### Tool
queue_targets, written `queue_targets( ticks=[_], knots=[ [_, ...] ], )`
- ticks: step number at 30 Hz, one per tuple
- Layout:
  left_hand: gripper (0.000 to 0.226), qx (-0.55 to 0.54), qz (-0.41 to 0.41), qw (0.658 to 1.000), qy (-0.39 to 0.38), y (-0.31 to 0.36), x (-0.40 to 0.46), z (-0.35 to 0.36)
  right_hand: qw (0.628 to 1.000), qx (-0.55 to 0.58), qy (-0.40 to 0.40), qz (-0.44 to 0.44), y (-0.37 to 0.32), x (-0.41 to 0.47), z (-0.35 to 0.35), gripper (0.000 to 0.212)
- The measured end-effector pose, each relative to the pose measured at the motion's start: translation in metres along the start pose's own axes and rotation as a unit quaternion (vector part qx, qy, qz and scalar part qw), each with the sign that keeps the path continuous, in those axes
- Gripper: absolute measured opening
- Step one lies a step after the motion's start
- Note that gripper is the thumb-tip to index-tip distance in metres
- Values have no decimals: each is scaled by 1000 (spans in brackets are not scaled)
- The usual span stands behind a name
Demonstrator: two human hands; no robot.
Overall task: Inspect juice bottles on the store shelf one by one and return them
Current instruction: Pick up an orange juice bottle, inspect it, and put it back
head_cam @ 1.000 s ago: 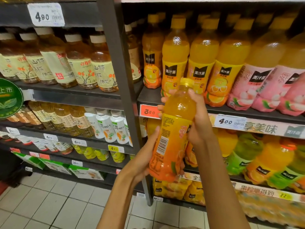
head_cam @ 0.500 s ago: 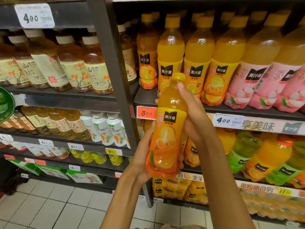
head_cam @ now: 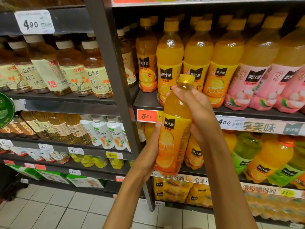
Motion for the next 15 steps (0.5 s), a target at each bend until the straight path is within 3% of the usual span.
queue_targets(
  ticks=[4,7,11,15],
  knots=[
    [64,-58,-22,998,16,-4,-2,2,999,-2,-41,21,-1,0,5,26],
    [62,-104,-51,992,-54,-4,-6,5,995,73,-31,64,7,3,4,29],
    [59,-100,-70,989,-88,-9,-6,7,975,197,-41,93,17,4,-1,30],
    [60,-97,-82,988,-88,-12,-5,7,977,187,-32,101,20,4,-5,31]
  ],
)
Point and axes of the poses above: each hand's wrist, its own x-axis towards the middle knuckle, its own z-axis out of the palm, y = z × x, the point moved 5 cm from there along x, towards the middle knuckle, and after that the axes turned 7 degrees about x, right-handed, at the moved point
